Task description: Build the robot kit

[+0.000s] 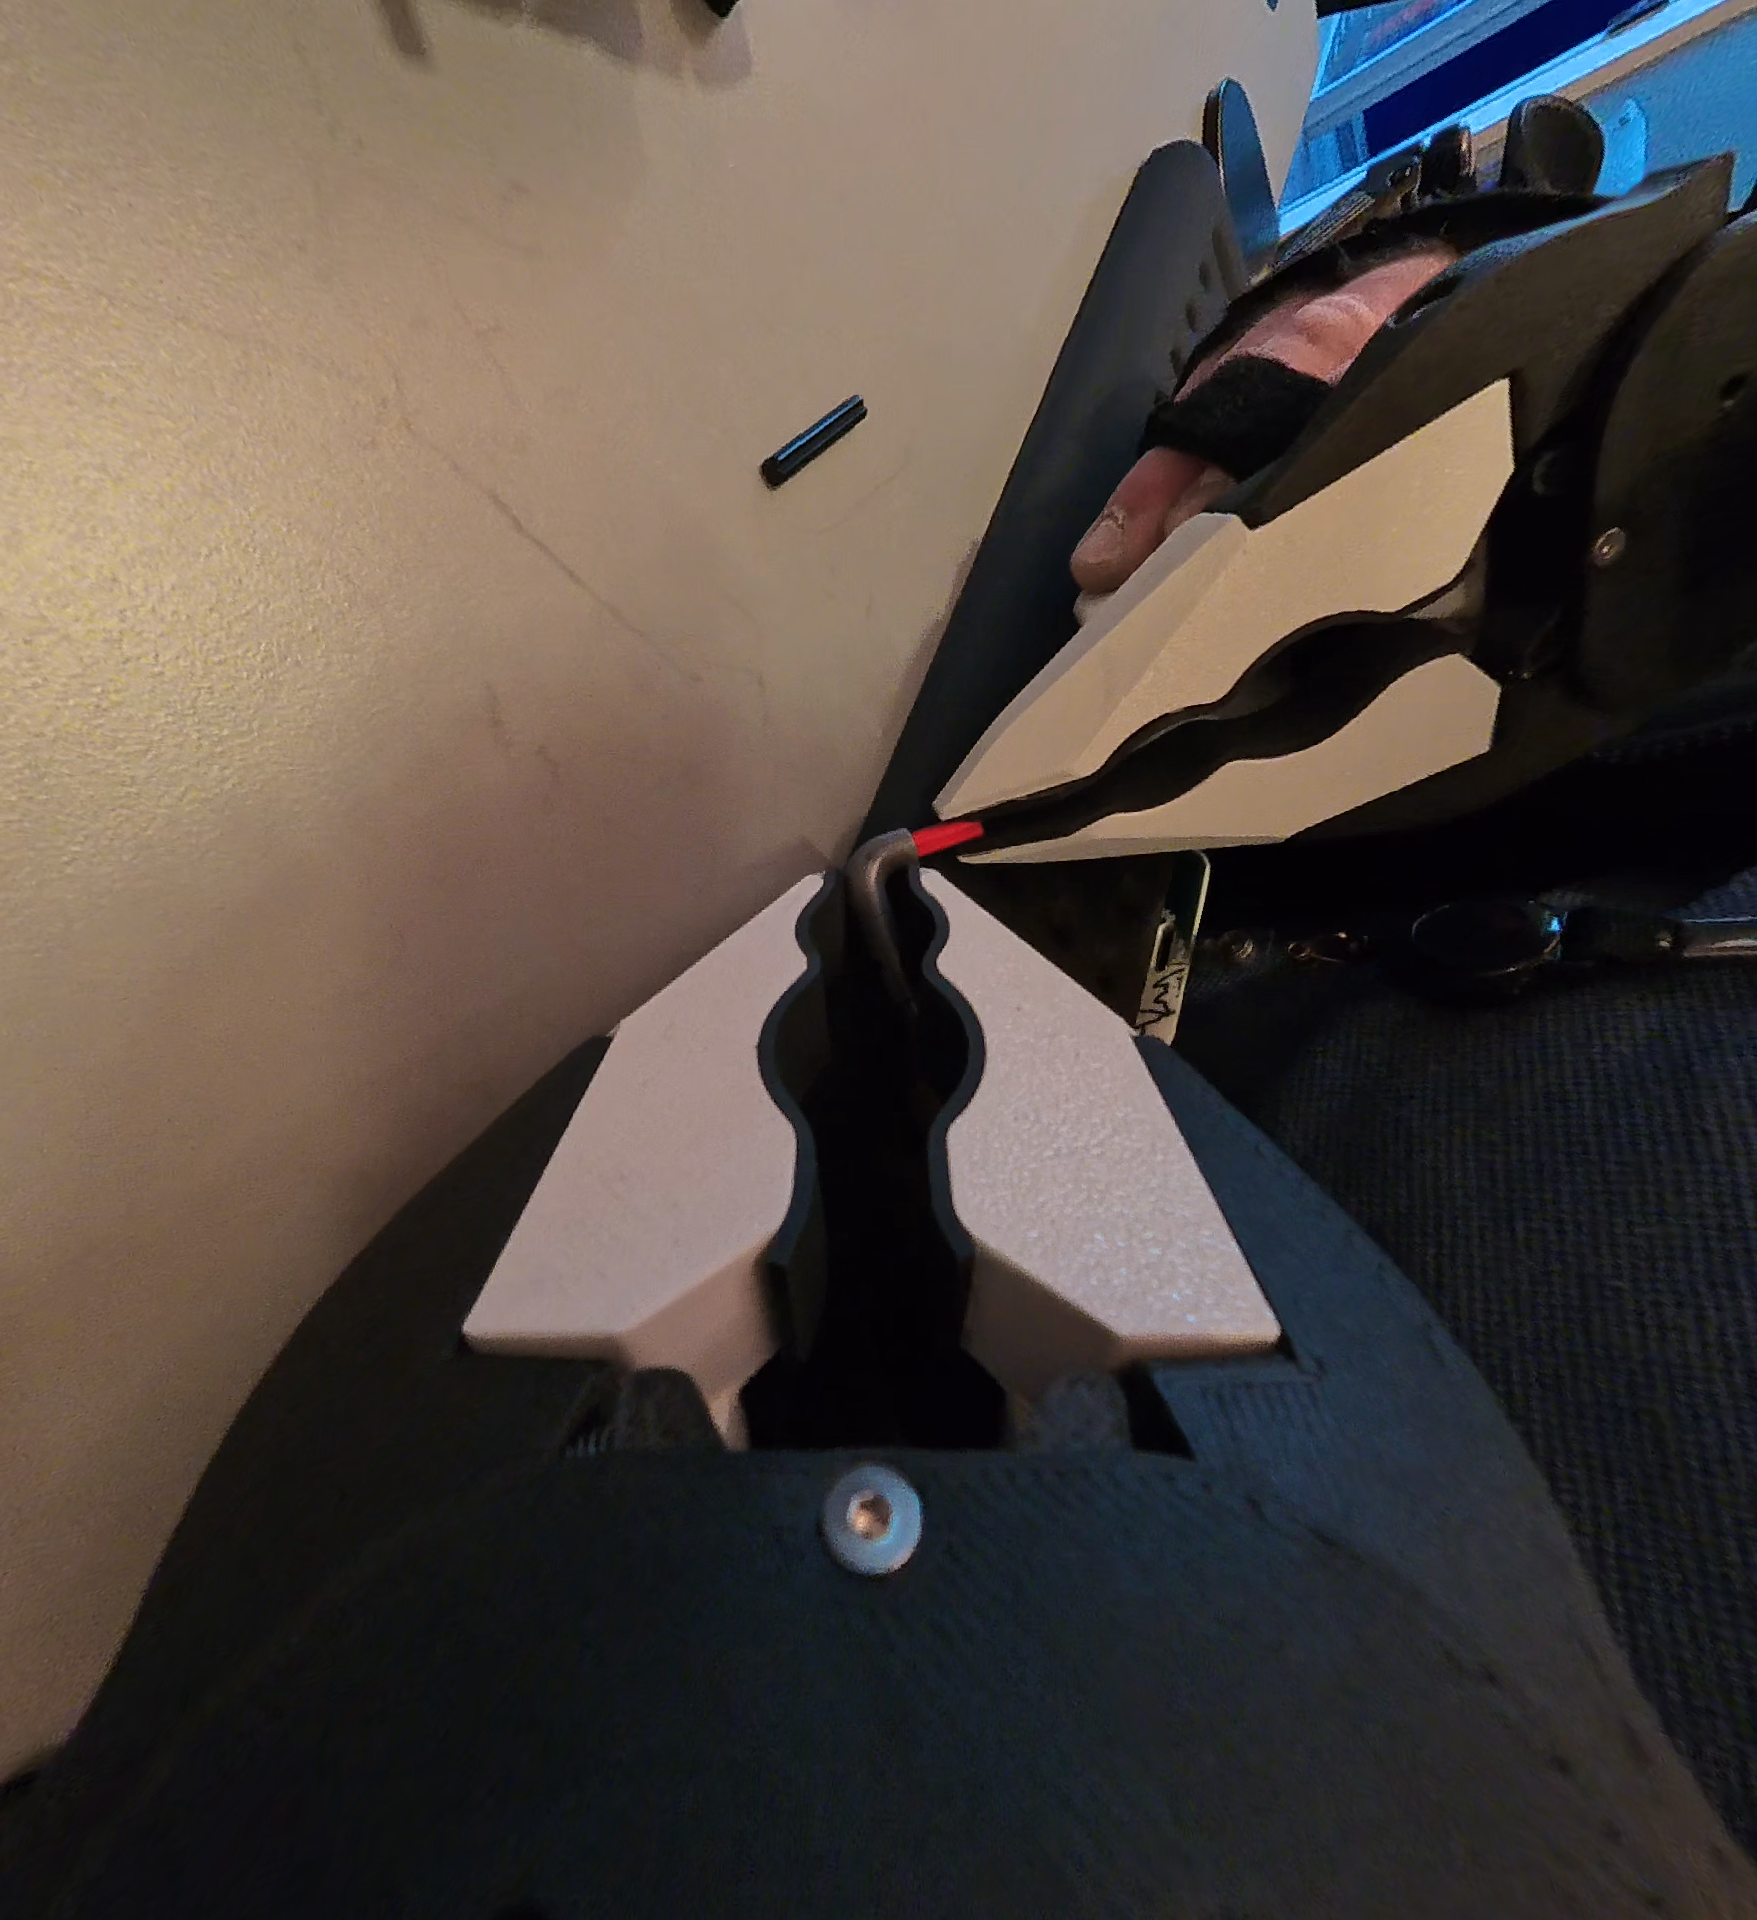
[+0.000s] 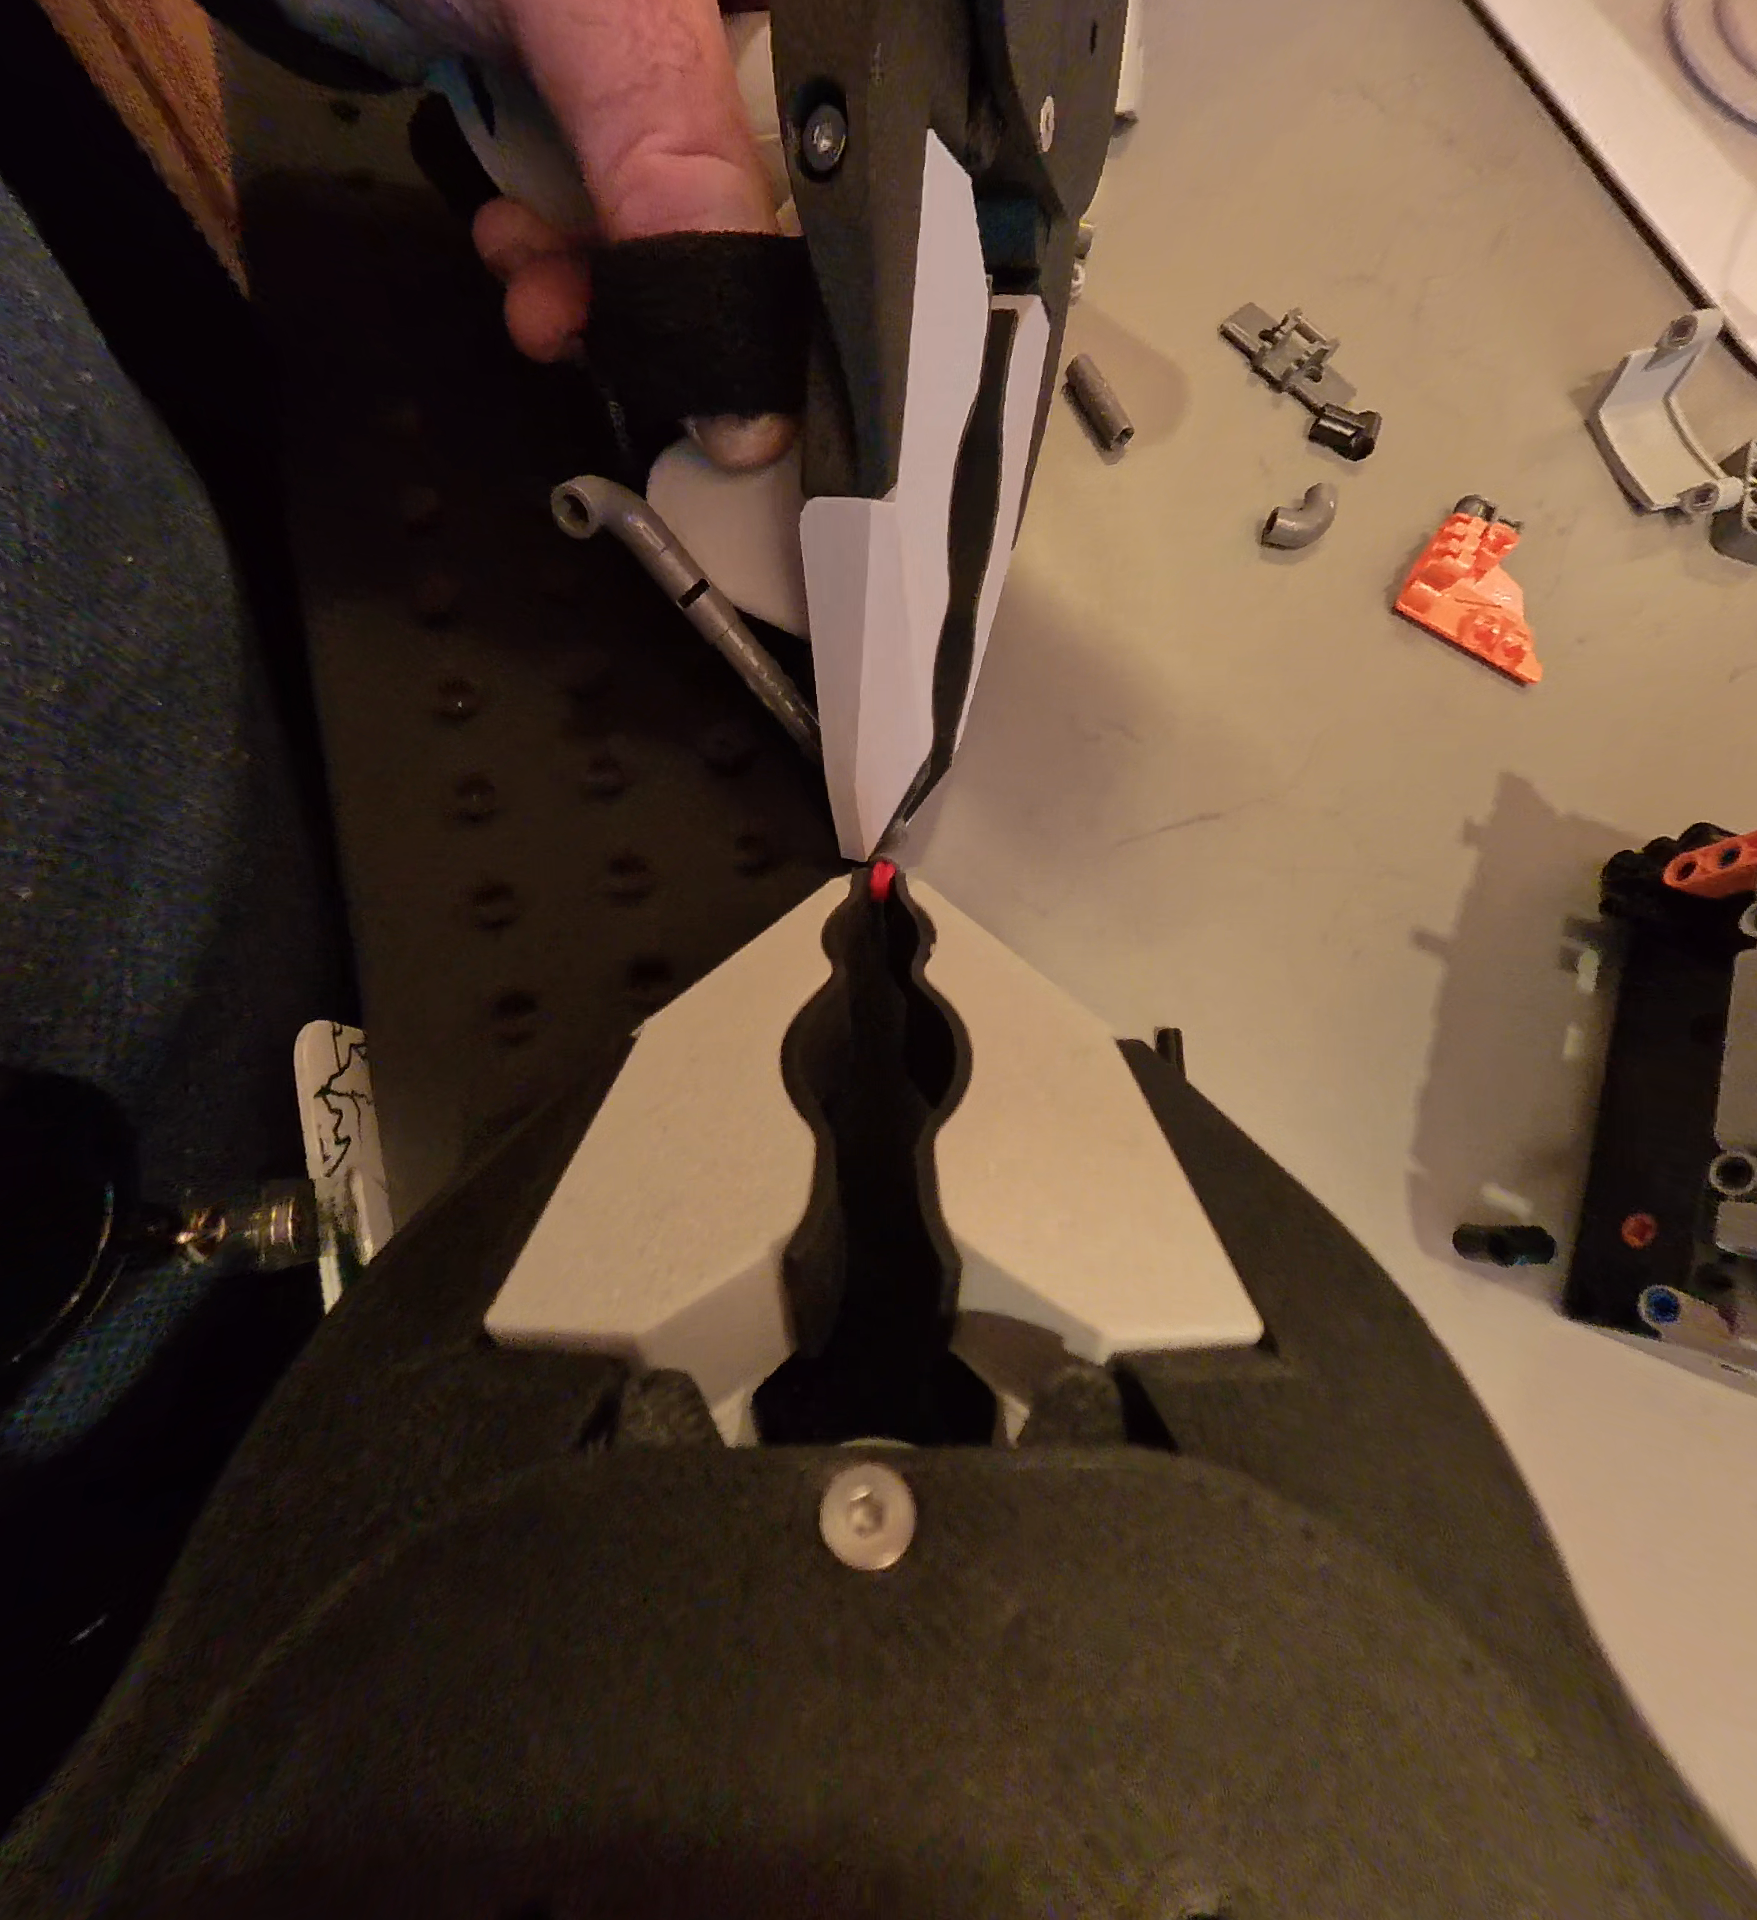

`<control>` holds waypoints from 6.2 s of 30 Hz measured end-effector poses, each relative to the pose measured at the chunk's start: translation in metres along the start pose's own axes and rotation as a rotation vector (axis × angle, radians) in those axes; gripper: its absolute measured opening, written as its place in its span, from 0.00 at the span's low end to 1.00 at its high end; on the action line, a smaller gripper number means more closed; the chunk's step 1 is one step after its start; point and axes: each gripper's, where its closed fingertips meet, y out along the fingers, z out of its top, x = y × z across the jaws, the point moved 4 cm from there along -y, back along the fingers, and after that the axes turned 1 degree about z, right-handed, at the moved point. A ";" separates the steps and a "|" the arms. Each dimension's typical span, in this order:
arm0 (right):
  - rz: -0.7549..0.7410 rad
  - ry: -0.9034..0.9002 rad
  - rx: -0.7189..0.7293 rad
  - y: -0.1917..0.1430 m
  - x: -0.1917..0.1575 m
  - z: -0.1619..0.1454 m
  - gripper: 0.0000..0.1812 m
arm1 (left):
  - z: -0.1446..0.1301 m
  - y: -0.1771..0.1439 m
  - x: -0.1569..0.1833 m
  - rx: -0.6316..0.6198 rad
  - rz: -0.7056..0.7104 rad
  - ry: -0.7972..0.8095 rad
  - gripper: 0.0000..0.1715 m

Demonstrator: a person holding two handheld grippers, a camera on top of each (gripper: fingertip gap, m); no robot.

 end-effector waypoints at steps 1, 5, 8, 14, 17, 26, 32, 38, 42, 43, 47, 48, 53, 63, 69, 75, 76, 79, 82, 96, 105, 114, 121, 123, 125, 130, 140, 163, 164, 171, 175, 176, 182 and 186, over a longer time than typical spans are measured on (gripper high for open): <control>-0.016 -0.016 -0.004 0.001 -0.001 0.000 0.00 | 0.000 0.000 0.000 0.004 0.000 -0.006 0.04; -0.059 -0.058 -0.005 0.001 -0.003 -0.002 0.00 | 0.000 0.000 -0.001 0.007 -0.008 -0.021 0.04; -0.053 -0.039 -0.006 0.001 -0.004 -0.003 0.00 | 0.000 -0.001 -0.001 0.006 -0.023 -0.029 0.04; -0.021 0.020 0.002 0.000 -0.002 -0.004 0.00 | 0.001 -0.002 -0.002 0.013 -0.066 -0.066 0.04; -0.067 -0.001 0.018 -0.002 -0.001 -0.003 0.00 | 0.003 -0.003 -0.002 0.032 -0.091 -0.087 0.03; -0.100 0.075 0.140 -0.017 0.009 0.006 0.00 | 0.013 -0.010 0.005 0.134 -0.190 -0.157 0.03; -0.089 0.152 0.222 -0.026 0.017 0.011 0.00 | 0.021 -0.016 0.012 0.225 -0.245 -0.152 0.03; -0.069 0.143 0.195 -0.028 0.017 0.013 0.00 | 0.021 -0.015 0.015 0.247 -0.203 -0.101 0.03; -0.038 0.183 0.166 -0.026 0.017 0.012 0.00 | 0.019 -0.013 0.014 0.255 -0.138 -0.050 0.03; -0.025 0.209 0.176 -0.027 0.018 0.012 0.00 | 0.019 -0.014 0.015 0.260 -0.131 -0.039 0.03; 0.013 0.331 0.197 -0.028 0.021 0.013 0.00 | 0.021 -0.015 0.016 0.285 -0.098 -0.007 0.03; 0.012 0.365 0.210 -0.029 0.023 0.014 0.00 | 0.023 -0.017 0.017 0.306 -0.090 0.011 0.03; 0.026 0.561 0.286 -0.033 0.028 0.019 0.00 | 0.027 -0.021 0.021 0.375 -0.015 0.097 0.03; 0.076 0.714 0.285 -0.031 0.035 0.019 0.00 | 0.033 -0.023 0.025 0.357 0.267 0.352 0.03; 0.092 0.758 0.286 -0.025 0.035 0.012 0.00 | 0.030 -0.018 0.019 0.337 0.312 0.372 0.03; 0.084 0.773 0.290 -0.021 0.036 0.011 0.00 | 0.030 -0.017 0.017 0.342 0.321 0.370 0.03; 0.083 0.771 0.282 -0.020 0.036 0.011 0.00 | 0.030 -0.016 0.016 0.330 0.332 0.377 0.03; 0.083 0.785 0.286 -0.018 0.037 0.010 0.00 | 0.030 -0.016 0.015 0.328 0.339 0.379 0.03; 0.070 0.768 0.263 -0.017 0.037 0.010 0.00 | 0.029 -0.015 0.014 0.312 0.361 0.393 0.03; 0.100 0.753 0.242 -0.015 0.037 0.006 0.00 | 0.028 -0.012 0.010 0.244 0.364 0.393 0.03; 0.126 0.721 0.263 -0.020 0.035 0.005 0.00 | 0.027 -0.011 0.004 0.218 0.198 0.270 0.04; 0.107 0.644 0.198 -0.022 0.032 0.006 0.00 | 0.027 -0.007 0.008 0.209 0.164 0.264 0.04; 0.047 0.515 0.085 -0.020 0.030 0.005 0.00 | 0.027 -0.003 0.010 0.202 0.171 0.272 0.04; 0.023 0.441 0.039 -0.020 0.030 0.005 0.00 | 0.027 -0.002 0.010 0.193 0.182 0.279 0.04; 0.011 0.352 -0.002 -0.019 0.029 0.005 0.00 | 0.026 -0.001 0.009 0.181 0.190 0.283 0.04; -0.007 0.039 -0.105 -0.017 0.025 0.004 0.00 | 0.024 0.003 0.008 0.149 0.198 0.289 0.03; 0.000 -0.529 -0.215 -0.016 0.020 0.004 0.00 | 0.021 0.007 0.008 0.106 0.127 0.247 0.03; 0.291 -0.309 -0.201 -0.011 0.024 -0.001 0.00 | 0.014 0.017 0.011 0.042 0.188 0.348 0.02; 0.303 -0.301 -0.202 -0.010 0.025 -0.001 0.00 | 0.014 0.018 0.011 0.039 0.194 0.352 0.02; 0.404 -0.212 -0.176 -0.009 0.028 -0.004 0.00 | 0.013 0.019 0.010 0.030 0.198 0.362 0.02; 0.442 -0.176 -0.192 -0.008 0.029 -0.004 0.00 | 0.013 0.019 0.011 0.028 0.196 0.368 0.02; 0.449 -0.175 -0.194 -0.008 0.029 -0.004 0.00 | 0.013 0.020 0.011 0.028 0.196 0.368 0.02; 0.471 -0.157 -0.231 -0.006 0.029 -0.004 0.00 | 0.012 0.020 0.011 0.028 0.201 0.376 0.01; 0.506 -0.150 -0.315 -0.001 0.028 -0.008 0.00 | 0.012 0.020 0.012 0.025 0.201 0.382 0.02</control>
